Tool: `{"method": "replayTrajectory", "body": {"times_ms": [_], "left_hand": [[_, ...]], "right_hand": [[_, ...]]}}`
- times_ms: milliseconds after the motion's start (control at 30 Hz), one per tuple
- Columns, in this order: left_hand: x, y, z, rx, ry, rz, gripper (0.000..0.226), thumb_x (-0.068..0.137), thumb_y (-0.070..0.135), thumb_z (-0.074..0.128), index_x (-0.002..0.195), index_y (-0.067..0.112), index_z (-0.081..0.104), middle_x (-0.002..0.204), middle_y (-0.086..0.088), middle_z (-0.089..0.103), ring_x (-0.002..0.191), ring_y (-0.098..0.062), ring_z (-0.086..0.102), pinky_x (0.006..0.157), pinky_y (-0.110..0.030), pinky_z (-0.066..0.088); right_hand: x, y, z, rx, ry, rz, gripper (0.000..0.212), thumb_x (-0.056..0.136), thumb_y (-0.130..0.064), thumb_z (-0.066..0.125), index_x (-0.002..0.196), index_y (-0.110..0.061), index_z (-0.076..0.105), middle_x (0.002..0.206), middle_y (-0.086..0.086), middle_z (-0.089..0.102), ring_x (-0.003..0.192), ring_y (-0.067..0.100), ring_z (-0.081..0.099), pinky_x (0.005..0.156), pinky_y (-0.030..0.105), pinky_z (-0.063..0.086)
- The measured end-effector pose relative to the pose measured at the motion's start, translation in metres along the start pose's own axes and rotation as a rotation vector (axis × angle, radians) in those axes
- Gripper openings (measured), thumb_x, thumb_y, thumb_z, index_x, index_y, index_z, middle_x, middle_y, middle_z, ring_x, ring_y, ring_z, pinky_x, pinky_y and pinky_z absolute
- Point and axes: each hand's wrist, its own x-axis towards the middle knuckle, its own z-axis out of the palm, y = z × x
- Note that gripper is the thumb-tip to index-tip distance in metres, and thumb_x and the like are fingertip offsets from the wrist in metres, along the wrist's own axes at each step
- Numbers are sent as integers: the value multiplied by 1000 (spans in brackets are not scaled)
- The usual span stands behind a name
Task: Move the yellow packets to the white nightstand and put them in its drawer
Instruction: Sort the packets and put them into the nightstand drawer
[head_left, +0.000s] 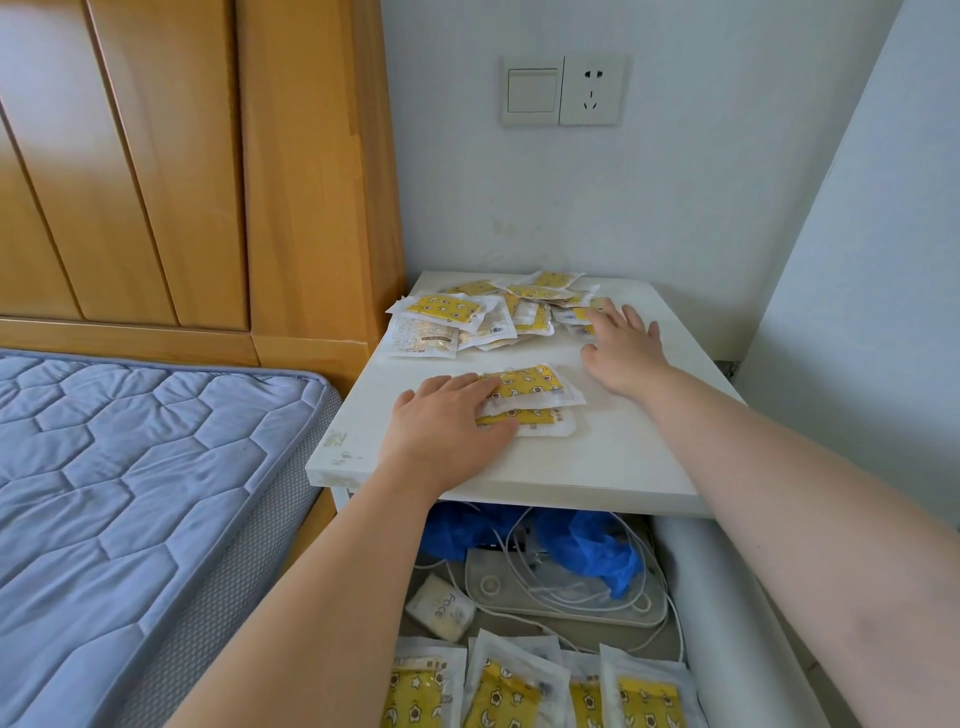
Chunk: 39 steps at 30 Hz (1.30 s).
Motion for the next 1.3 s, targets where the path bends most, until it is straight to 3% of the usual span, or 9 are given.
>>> {"method": "replayTrajectory", "body": {"times_ms": [133, 333, 433, 533, 633, 733, 833, 1000, 1300], "left_hand": [[0, -1, 1, -14, 9, -5, 56, 93, 57, 39, 146, 42, 30, 154, 15, 29, 143, -11, 19, 116, -39, 14], [1, -2, 1, -16, 7, -12, 57, 92, 57, 40, 146, 42, 30, 154, 14, 29, 143, -12, 20, 117, -38, 15], [0, -1, 1, -10, 2, -13, 57, 93, 57, 39, 147, 41, 28, 155, 13, 27, 143, -12, 19, 117, -38, 14], [-4, 1, 0, -8, -5, -9, 57, 94, 56, 38, 147, 40, 27, 156, 13, 26, 144, -13, 18, 117, -37, 13], [-6, 2, -1, -15, 5, -11, 56, 94, 55, 39, 147, 40, 28, 155, 14, 27, 144, -12, 18, 117, -36, 14], [-5, 2, -2, -12, 14, -15, 56, 94, 54, 40, 147, 39, 29, 154, 13, 29, 143, -12, 20, 116, -36, 15], [-4, 2, -2, -9, 15, -15, 56, 93, 54, 40, 147, 39, 30, 154, 13, 29, 143, -13, 20, 115, -36, 16], [-3, 2, -2, -12, 29, -19, 56, 94, 54, 40, 147, 38, 31, 154, 12, 30, 143, -13, 21, 115, -37, 16], [-2, 1, -1, -8, 33, -18, 56, 94, 54, 40, 146, 38, 31, 153, 12, 31, 142, -14, 22, 114, -37, 17]], "right_hand": [[1, -3, 1, -41, -175, -5, 52, 99, -31, 20, 150, -23, 22, 159, -2, 11, 146, 19, 6, 116, 50, 2], [-28, -5, -2, 35, -84, -39, 48, 97, -28, 31, 143, -16, 38, 151, 4, 34, 137, 27, 26, 110, 39, 28], [-54, -6, 0, 89, 108, -76, 33, 92, -25, 39, 106, -9, 64, 113, 6, 58, 112, 26, 43, 86, 36, 43], [-69, -3, -4, 273, 338, -30, 28, 87, -16, 44, 68, -1, 57, 81, 12, 58, 90, 29, 49, 72, 37, 44], [-68, 2, -11, 341, 496, 38, 19, 89, -14, 48, 94, -4, 65, 110, 12, 57, 107, 29, 47, 89, 37, 38], [-62, 3, -7, 217, 259, 71, 43, 96, -27, 42, 137, -14, 46, 153, 11, 26, 140, 27, 22, 114, 41, 18], [-48, 3, -4, 175, 83, 140, 55, 96, -42, 37, 147, -22, 28, 159, 9, 8, 145, 27, 10, 117, 46, 10], [-25, 5, -23, 533, -115, 338, 79, 85, -30, 57, 150, -23, 14, 140, 8, 40, 127, 29, 42, 84, 35, 50], [-36, 7, -54, 146, -323, 59, 49, 88, -9, 62, 135, -19, 51, 136, 7, 50, 120, 24, 50, 95, 30, 42]]}}
